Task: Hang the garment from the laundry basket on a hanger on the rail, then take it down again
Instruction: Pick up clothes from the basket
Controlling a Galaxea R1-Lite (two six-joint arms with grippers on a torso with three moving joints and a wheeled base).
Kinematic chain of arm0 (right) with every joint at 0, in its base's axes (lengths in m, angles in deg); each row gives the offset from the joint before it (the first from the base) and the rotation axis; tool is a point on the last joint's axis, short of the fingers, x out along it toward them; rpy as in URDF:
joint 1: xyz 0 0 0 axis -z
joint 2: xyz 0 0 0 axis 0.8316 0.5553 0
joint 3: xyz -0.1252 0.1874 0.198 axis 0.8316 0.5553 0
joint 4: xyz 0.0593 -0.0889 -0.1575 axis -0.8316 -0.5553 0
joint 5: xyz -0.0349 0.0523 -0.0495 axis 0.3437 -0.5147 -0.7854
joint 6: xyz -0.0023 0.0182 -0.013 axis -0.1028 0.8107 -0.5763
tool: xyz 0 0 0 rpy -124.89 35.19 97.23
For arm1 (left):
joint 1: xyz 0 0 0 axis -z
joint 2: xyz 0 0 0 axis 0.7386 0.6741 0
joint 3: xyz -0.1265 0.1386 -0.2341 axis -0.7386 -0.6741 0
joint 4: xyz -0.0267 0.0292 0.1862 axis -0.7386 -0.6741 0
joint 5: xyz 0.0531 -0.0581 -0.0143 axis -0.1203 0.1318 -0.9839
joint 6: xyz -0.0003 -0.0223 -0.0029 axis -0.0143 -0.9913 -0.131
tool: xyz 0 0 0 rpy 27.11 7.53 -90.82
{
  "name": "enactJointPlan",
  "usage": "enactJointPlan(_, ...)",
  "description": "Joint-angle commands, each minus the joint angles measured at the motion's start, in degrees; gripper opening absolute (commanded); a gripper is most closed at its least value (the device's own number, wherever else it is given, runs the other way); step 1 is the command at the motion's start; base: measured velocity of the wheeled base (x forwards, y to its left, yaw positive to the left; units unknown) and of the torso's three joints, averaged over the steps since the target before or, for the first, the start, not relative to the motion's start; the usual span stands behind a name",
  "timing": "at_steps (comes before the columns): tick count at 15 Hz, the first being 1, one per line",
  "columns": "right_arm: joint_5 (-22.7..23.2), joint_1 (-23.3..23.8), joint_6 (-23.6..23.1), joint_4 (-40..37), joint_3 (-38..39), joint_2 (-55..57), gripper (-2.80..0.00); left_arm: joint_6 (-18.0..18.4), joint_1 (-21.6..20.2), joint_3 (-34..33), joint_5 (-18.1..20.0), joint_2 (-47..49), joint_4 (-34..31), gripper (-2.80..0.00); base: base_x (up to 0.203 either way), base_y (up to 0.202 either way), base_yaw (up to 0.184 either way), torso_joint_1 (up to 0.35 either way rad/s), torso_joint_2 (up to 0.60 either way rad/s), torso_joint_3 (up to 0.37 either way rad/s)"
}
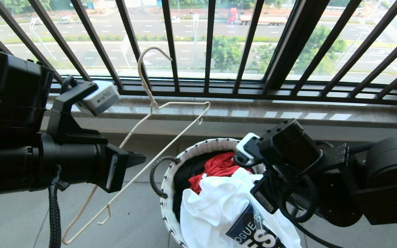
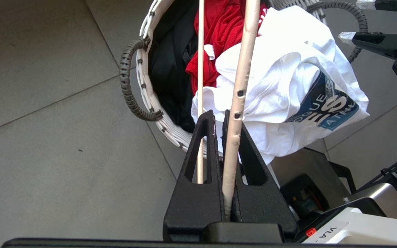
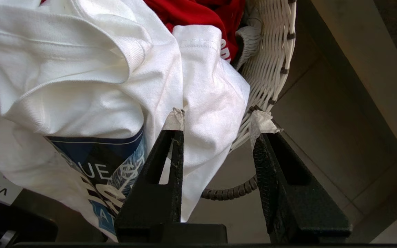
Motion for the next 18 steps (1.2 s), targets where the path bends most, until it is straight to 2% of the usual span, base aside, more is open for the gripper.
enactJointPlan(1, -0.1, -0.1, 0.0, 1.7, -0.6, 5.5, 0.00, 0.1, -0.8, -1.7, 0.0, 0.0, 0.0, -2.80, 0.000, 0.000, 0.000, 0.000, 0.00, 0.000)
enactJointPlan(4, -0.5, -0.1, -0.2, 7.0, -0.6, 10.0, 0.00, 0.5, -3.1, -1.8, 0.0, -0.1, -0.2, -2.80, 0.000, 0.000, 0.000, 0.000, 0.00, 0.000)
enactJointPlan(10, -1.3, 0.0, -0.1, 9.6, -0.9, 10.5, 0.00, 0.6, -3.3, -1.6, -0.1, -0.9, -0.1, -2.80, 0.000, 0.000, 0.000, 0.000, 0.00, 0.000)
enactJointPlan(14, -0.8, -0.3, -0.1, 15.5, -0.8, 11.2, 0.00, 0.6, -3.3, -1.9, -0.8, -1.3, -0.2, -2.80, 0.000, 0.000, 0.000, 0.000, 0.00, 0.000)
enactJointPlan(18, -1.2, -0.4, -0.3, 17.2, -0.7, 13.2, 0.00, 0.6, -3.3, -2.0, -1.0, -1.1, -0.1, -2.80, 0.000, 0.000, 0.000, 0.000, 0.00, 0.000)
